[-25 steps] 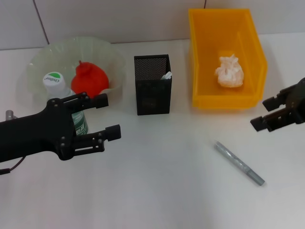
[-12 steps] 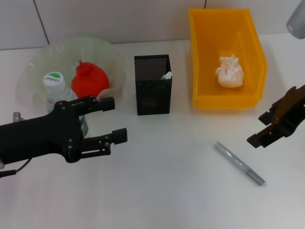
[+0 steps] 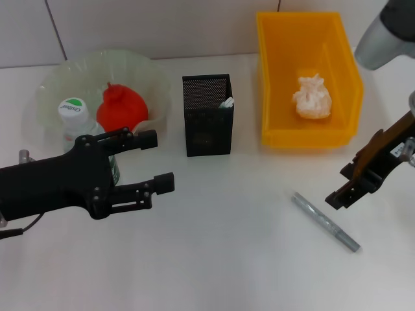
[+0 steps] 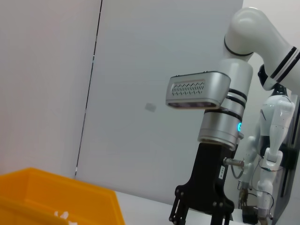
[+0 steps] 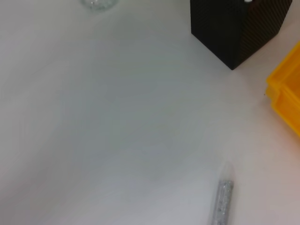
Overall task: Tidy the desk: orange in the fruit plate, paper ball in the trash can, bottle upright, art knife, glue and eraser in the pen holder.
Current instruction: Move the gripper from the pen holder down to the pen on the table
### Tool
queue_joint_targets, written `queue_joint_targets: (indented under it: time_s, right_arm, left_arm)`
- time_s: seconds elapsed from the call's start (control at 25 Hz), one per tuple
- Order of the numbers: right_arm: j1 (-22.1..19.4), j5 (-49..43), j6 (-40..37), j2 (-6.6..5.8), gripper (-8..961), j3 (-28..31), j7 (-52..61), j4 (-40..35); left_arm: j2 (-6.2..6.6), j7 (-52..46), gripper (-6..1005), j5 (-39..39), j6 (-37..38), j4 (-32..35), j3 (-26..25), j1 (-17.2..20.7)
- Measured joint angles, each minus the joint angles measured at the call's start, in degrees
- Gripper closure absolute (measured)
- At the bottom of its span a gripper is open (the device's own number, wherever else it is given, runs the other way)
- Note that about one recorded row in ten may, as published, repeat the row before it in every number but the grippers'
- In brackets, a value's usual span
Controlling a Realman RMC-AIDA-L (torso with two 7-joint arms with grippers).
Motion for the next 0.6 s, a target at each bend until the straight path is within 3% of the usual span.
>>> queue_joint_targets:
  time_s: [0.6]
  right_arm:
    - [-0.6,-1.7,7.4,0.35,268,-5.7,3.9,5.0]
  left_arm:
    - [-0.23,0.2,197,0.0,0.0,-0.2,0.0,-0.1]
